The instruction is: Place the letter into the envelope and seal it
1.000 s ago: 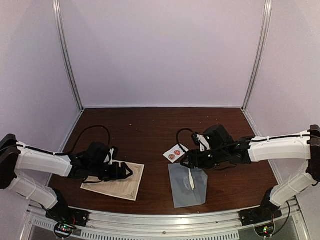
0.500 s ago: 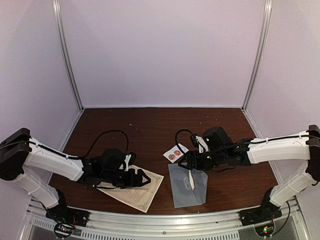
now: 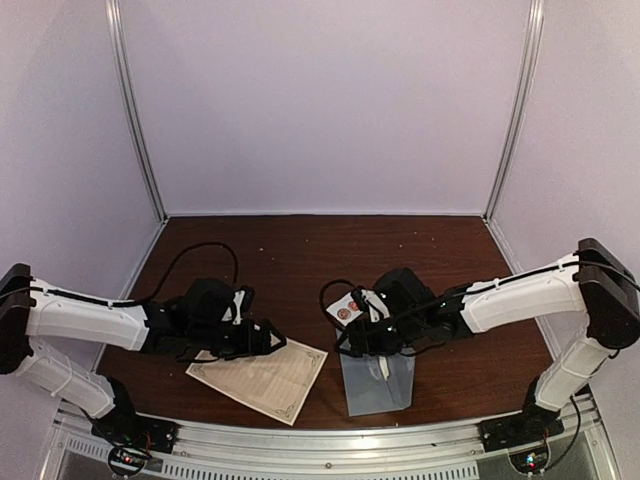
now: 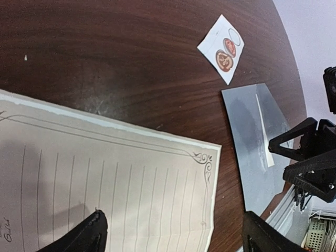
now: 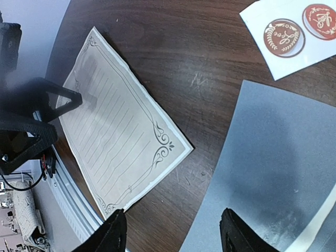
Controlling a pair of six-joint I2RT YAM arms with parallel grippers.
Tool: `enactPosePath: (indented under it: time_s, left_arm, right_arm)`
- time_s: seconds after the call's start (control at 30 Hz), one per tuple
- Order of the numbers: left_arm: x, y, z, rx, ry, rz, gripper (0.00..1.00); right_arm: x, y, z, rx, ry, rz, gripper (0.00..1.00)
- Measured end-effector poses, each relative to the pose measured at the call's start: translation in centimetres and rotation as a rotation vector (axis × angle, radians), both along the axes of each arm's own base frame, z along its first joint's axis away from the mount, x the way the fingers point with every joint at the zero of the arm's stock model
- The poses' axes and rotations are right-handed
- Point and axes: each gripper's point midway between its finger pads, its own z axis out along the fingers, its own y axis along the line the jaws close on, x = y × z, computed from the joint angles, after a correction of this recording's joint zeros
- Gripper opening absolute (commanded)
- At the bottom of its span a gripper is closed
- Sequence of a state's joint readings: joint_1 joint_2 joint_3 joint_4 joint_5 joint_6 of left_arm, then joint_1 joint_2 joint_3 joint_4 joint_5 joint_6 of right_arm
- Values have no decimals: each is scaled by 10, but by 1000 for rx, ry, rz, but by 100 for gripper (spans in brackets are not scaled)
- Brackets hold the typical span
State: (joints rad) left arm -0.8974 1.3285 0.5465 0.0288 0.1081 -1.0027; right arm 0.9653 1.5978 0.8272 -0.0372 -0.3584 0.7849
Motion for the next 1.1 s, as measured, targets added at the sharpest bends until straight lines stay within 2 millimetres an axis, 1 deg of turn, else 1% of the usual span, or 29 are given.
enactPosePath:
  time_s: [0.1,0.23,0.6,0.77,0.93,1.1]
  left_arm:
    - [-4,9,-9,22,14,3,91]
    - [-5,13,-15,29,26,4,91]
    - [-12,10,-28,20,58,-27,91]
    - [-14,10,-33,23,70,-35,91]
    - [-14,8,-33,13,67,-39,91]
    - [-13,7,-32,8,64,-41,91]
  right_arm:
    - [4,12,-3,5,3,10,59]
    - [11,24,-10,6,6,14,57]
    - [17,35,-35,-19,36,15,57]
    - [20,41,-37,-11,39,18,55]
    - [23,51,-37,19,40,26,55]
    - [24,56,-37,39,46,26,54]
